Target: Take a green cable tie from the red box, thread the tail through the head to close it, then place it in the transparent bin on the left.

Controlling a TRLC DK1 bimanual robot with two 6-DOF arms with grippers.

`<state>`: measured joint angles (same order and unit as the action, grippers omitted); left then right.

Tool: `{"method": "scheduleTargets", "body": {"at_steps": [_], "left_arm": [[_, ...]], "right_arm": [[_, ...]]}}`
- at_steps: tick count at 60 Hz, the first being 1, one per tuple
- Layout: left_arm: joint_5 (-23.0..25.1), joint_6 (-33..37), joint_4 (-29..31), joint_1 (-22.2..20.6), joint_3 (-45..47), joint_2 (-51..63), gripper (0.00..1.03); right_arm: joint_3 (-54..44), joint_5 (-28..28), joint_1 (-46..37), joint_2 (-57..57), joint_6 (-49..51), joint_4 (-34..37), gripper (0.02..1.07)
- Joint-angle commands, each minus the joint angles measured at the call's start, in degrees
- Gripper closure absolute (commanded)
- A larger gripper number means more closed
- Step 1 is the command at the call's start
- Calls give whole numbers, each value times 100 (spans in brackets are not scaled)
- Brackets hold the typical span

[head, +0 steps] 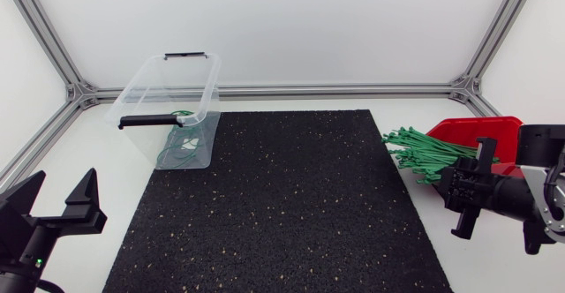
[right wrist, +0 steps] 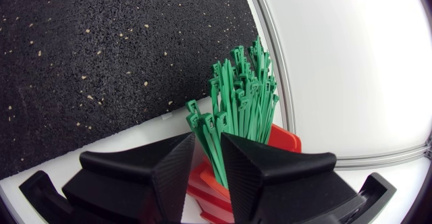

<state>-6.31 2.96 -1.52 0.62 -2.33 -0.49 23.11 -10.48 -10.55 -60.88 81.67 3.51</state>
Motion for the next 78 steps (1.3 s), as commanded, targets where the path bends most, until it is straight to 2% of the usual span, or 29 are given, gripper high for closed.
{"method": "scheduleTargets", "body": {"at_steps": [1,46,59,72,78], "left_arm": [[-2,-103,82,-18,233,-30,5],[-2,-94,90,-27,233,-30,5],[-2,-94,90,-36,233,-30,5],[-2,-94,90,-36,233,-30,5],[-2,-94,90,-36,233,-30,5]], "right_arm": [[-158,20,-9,-99,200,-87,75],[-246,-103,-185,-196,446,-351,87],[-158,-191,-211,-293,455,-166,101],[-237,-253,-299,6,517,-254,101],[-228,-297,-360,323,578,10,101]]}}
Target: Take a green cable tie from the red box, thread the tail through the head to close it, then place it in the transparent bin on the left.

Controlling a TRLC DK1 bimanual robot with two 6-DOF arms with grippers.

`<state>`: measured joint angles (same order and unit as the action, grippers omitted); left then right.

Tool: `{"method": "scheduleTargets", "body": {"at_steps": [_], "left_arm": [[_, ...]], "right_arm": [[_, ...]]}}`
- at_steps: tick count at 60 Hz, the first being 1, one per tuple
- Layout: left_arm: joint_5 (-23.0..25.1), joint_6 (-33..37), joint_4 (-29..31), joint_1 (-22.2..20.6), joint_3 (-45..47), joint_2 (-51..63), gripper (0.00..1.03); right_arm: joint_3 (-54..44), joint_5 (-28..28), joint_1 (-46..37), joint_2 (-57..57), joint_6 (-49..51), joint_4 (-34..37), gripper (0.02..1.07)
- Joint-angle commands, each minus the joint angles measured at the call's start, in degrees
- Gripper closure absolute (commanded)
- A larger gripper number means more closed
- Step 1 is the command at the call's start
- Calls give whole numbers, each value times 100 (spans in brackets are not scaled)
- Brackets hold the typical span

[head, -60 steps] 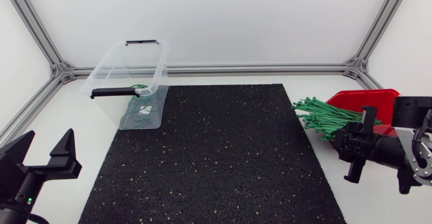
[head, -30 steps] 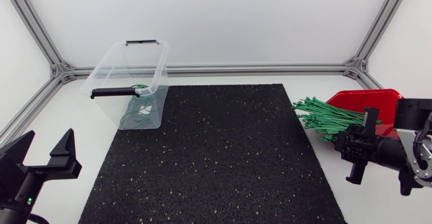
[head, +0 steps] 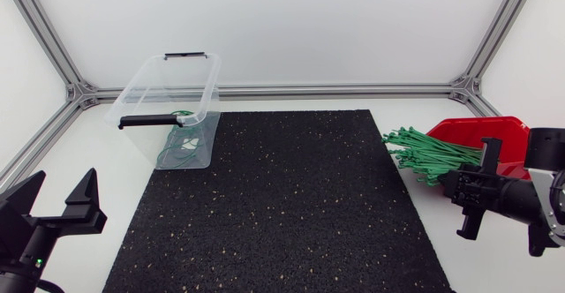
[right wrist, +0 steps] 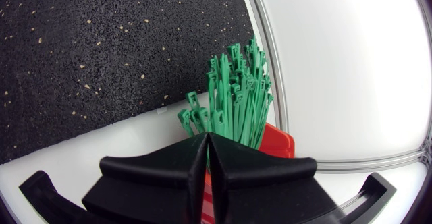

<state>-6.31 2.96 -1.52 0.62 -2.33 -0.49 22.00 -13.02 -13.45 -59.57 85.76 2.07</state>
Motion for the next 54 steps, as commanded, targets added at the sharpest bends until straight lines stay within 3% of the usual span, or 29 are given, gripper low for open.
{"method": "scheduleTargets", "body": {"at_steps": [1,28,54], "left_arm": [[-2,-103,90,-36,233,-30,5],[-2,-94,90,-36,233,-30,5],[-2,-103,90,-45,233,-30,5]], "right_arm": [[-117,-61,-87,244,178,215,101],[217,-245,-149,605,55,778,101],[1070,-658,264,139,-1527,1103,101]]}}
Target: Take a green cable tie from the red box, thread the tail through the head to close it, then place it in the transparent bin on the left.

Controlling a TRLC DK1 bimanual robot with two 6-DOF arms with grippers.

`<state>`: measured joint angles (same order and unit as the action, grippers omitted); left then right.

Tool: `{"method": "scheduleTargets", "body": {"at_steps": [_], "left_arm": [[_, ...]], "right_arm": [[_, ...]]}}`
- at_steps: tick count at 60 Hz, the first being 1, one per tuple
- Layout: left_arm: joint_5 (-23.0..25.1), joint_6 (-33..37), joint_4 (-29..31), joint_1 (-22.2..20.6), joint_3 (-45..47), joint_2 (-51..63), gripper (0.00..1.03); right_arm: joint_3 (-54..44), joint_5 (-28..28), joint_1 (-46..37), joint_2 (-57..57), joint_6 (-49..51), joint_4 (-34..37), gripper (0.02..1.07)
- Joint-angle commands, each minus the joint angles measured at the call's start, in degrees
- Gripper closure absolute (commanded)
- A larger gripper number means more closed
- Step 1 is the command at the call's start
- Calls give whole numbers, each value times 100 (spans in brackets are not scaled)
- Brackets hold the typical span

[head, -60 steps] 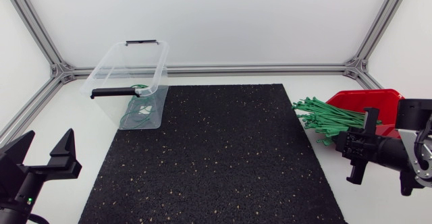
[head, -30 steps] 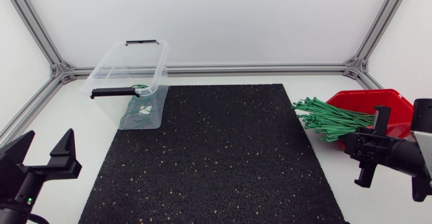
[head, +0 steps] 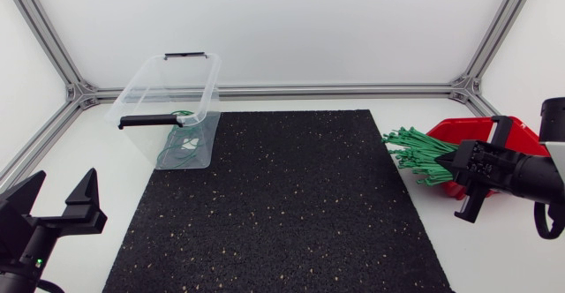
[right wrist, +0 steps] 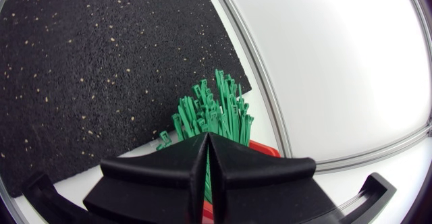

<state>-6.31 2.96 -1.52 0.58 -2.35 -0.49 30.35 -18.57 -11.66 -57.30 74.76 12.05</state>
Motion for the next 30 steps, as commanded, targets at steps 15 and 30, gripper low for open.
{"method": "scheduleTargets", "body": {"at_steps": [15,30], "left_arm": [[-2,-103,90,-67,235,-30,5],[-2,-103,90,-75,235,-30,5]], "right_arm": [[920,-411,384,61,-1429,544,101],[1623,-420,744,518,-2264,904,101]]}}
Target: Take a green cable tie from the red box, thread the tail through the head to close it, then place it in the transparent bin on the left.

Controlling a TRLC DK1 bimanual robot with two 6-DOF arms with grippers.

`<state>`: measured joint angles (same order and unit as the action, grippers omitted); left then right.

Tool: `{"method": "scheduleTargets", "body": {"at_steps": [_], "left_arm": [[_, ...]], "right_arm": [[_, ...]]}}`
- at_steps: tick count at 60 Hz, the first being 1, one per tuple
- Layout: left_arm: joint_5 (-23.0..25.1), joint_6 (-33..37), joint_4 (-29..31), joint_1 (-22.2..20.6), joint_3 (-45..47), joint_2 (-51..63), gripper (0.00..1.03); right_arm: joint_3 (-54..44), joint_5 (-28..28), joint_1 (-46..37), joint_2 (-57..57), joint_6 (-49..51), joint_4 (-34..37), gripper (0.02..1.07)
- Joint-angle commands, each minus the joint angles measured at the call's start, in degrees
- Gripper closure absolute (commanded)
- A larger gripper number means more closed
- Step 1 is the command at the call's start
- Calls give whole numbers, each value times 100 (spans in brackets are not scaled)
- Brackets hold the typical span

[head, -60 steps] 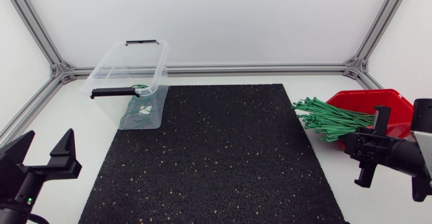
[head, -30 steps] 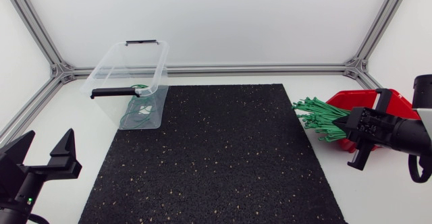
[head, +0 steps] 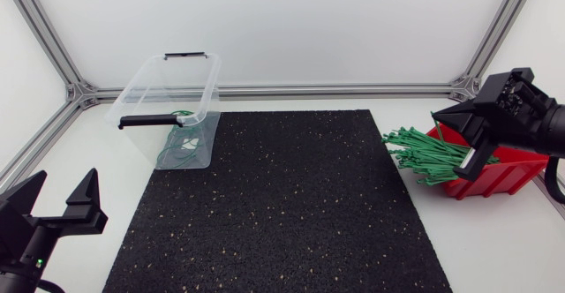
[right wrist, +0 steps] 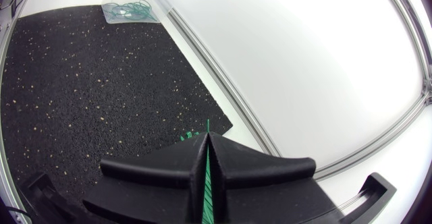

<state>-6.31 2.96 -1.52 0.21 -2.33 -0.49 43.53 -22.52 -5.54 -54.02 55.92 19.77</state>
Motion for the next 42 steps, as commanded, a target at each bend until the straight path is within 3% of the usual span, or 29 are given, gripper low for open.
{"method": "scheduleTargets", "body": {"at_steps": [1,42], "left_arm": [[-2,-103,90,-38,233,-30,5],[15,-103,99,-65,233,-30,5]], "right_arm": [[349,-33,150,225,-442,159,101],[2054,73,642,577,-2173,941,101]]}}
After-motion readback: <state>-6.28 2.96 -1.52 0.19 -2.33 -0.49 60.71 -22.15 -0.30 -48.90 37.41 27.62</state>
